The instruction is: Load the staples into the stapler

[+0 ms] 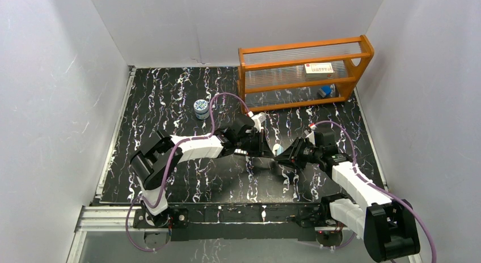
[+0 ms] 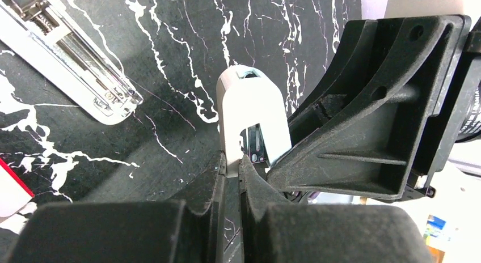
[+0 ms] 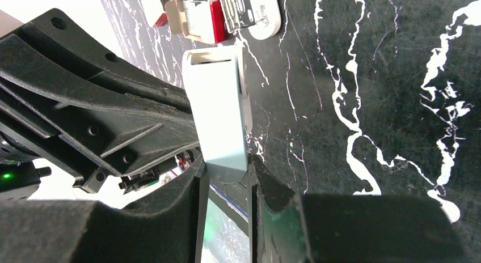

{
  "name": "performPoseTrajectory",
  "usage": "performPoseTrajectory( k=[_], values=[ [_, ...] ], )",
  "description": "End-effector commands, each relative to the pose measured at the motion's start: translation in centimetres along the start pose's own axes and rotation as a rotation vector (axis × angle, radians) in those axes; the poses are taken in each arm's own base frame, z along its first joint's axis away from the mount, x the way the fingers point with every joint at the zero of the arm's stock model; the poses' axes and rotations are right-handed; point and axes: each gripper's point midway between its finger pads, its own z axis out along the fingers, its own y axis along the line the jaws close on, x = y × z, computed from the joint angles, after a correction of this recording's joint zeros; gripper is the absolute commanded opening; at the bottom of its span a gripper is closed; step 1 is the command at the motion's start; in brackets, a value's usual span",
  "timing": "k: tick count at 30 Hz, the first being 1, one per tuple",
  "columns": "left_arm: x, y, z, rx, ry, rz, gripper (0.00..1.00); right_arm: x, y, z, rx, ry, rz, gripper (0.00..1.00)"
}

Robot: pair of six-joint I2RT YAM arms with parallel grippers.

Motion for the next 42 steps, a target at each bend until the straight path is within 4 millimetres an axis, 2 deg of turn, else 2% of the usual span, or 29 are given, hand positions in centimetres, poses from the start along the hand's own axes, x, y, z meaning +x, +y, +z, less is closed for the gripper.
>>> performPoseTrajectory(
  k=[1, 8, 18, 26, 31, 37, 42],
  values=[
    [1.0, -1.1, -1.7, 0.031, 0.026, 0.137, 0.00, -2.6, 2.9, -1.1, -0.041, -0.109, -0.078, 0.23],
    [2.1, 0.4, -2.6, 0.006, 0.038, 0.223, 0.00, -3.9, 2.7, -2.3, 0.028, -0.209, -0.069, 0.23],
    [3.4, -0.3, -3.5, 0.084, 0.079, 0.324, 0.00, -5.2, 2.5, -2.9, 0.086, -0.270, -0.081, 0.27],
    [3.4, -0.8, -3.6, 0.109, 0.079, 0.310, 0.00, -5.4, 2.7, -2.7, 0.076, -0.264, -0.087, 0.32],
    [2.6, -1.0, -3.2, 0.072, 0.055, 0.229, 0.00, -4.6, 2.8, -2.4, 0.054, -0.225, -0.086, 0.39],
    [0.8, 0.2, -2.4, -0.051, -0.011, 0.088, 0.00, -3.6, 3.9, -2.3, -0.028, -0.175, -0.134, 0.54],
    [-1.4, -2.3, -1.3, -0.001, -0.050, 0.033, 0.00, -2.8, 3.4, -1.6, -0.038, -0.115, -0.146, 0.66]
  ],
)
